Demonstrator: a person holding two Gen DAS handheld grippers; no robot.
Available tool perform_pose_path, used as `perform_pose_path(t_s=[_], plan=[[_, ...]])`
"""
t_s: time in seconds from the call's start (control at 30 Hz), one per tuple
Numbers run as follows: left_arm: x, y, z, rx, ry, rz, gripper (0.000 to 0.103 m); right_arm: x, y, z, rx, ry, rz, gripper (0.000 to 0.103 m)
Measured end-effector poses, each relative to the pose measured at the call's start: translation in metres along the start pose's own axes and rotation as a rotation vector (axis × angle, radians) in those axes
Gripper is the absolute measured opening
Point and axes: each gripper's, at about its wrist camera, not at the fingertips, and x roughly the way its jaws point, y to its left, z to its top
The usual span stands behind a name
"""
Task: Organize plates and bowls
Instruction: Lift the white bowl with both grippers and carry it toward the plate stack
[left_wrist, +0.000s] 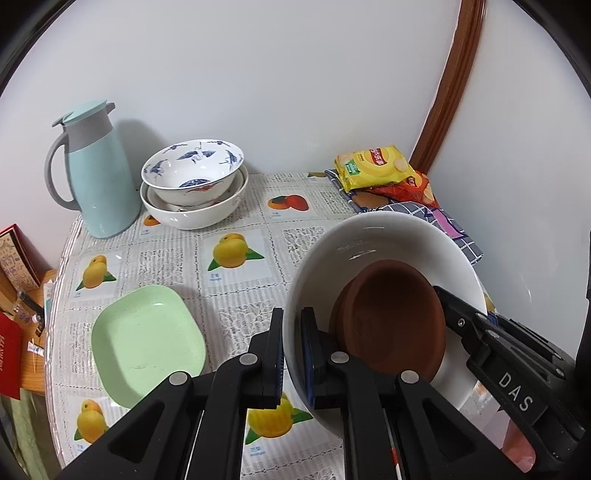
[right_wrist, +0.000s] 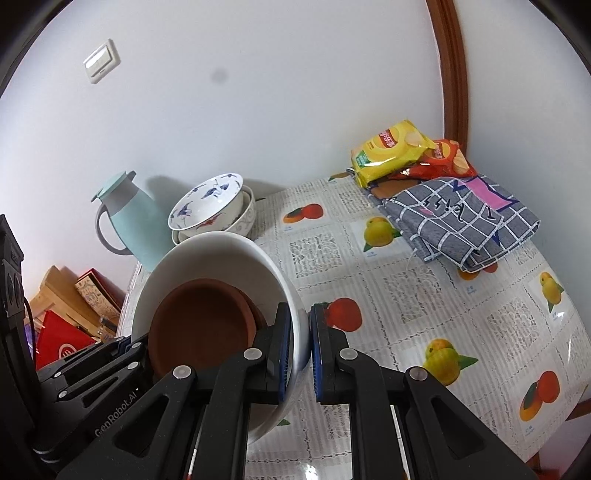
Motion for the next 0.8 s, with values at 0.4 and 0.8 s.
perform_pose_path(t_s=[0.4, 0.8], plan=[[-0.005, 0.024, -0.004, -0.033, -0.003, 0.019, 0.009, 0.007, 0.024, -0.006, -0.016, 0.013, 0.028, 0.011], [-0.011, 0.044, -0.009, -0.055, -0.008, 0.028, 0.009, 0.011, 0.044, -0.012, -0.037, 0.015, 0.039, 0.011]])
